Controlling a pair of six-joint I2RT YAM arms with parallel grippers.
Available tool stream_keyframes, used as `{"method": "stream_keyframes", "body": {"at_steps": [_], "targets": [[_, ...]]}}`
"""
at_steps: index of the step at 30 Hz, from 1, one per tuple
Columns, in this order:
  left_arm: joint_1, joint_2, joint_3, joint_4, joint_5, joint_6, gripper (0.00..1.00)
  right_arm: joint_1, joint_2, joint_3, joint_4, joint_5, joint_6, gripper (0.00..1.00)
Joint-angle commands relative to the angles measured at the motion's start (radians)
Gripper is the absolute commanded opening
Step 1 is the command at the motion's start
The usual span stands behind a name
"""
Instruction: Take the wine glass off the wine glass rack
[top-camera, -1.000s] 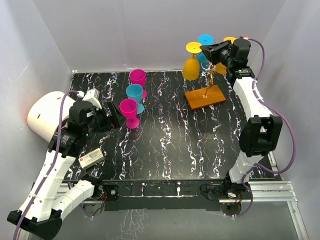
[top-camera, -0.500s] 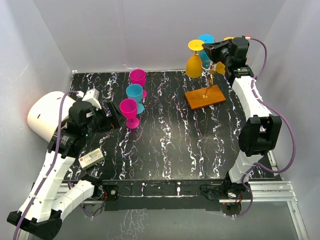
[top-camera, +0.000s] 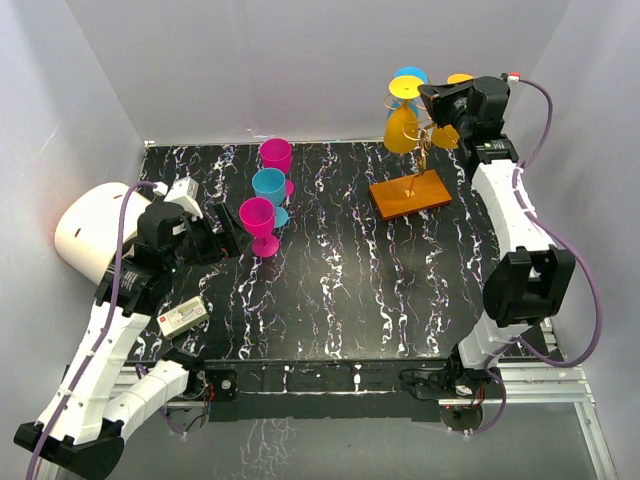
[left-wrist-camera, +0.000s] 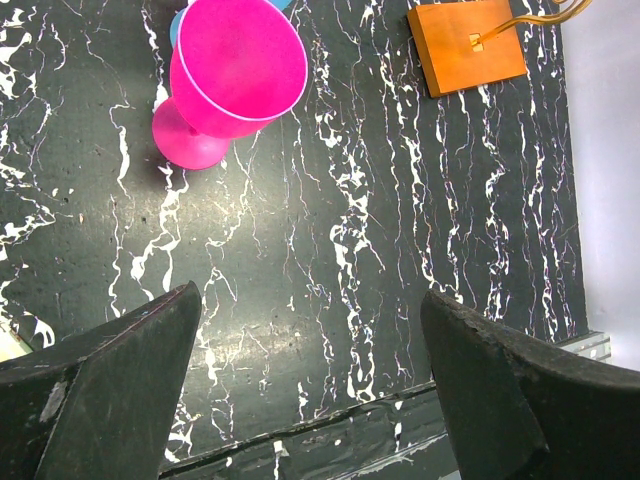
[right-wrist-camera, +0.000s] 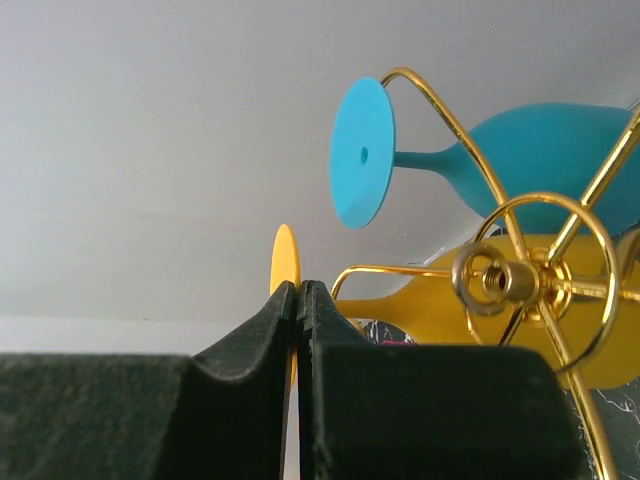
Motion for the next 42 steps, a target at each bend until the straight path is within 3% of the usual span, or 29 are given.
{"method": "stream_keyframes", "body": {"at_steps": [1, 10, 29, 35, 39, 42], "targets": [[-0.004, -0.012, 0.017, -0.004, 0.017, -0.002, 0.90, -0.014, -0.109, -0.033, 0.046, 0.027, -0.009, 0.00], [-0.004, -0.033, 0.010, -0.014, 0.019, -0.004, 0.90, -0.020, -0.201, -0.130, 0.046, -0.015, -0.040, 0.00], [-0.005, -0.042, 0.005, -0.014, 0.025, -0.009, 0.90, 0.014, -0.074, 0.003, 0.127, -0.507, -0.262, 0.00], [-0.004, -0.041, 0.001, -0.012, 0.024, -0.009, 0.90, 0.175, -0.080, 0.014, 0.168, -0.669, -0.563, 0.00], [-0.005, -0.040, 0.013, -0.023, 0.010, -0.002, 0.90, 0.341, -0.178, -0.068, 0.137, -0.706, -0.996, 0.00], [-0.004, -0.048, 0.027, -0.040, -0.012, 0.005, 0.90, 0.439, -0.320, -0.237, 0.161, -0.722, -1.337, 0.00]]}}
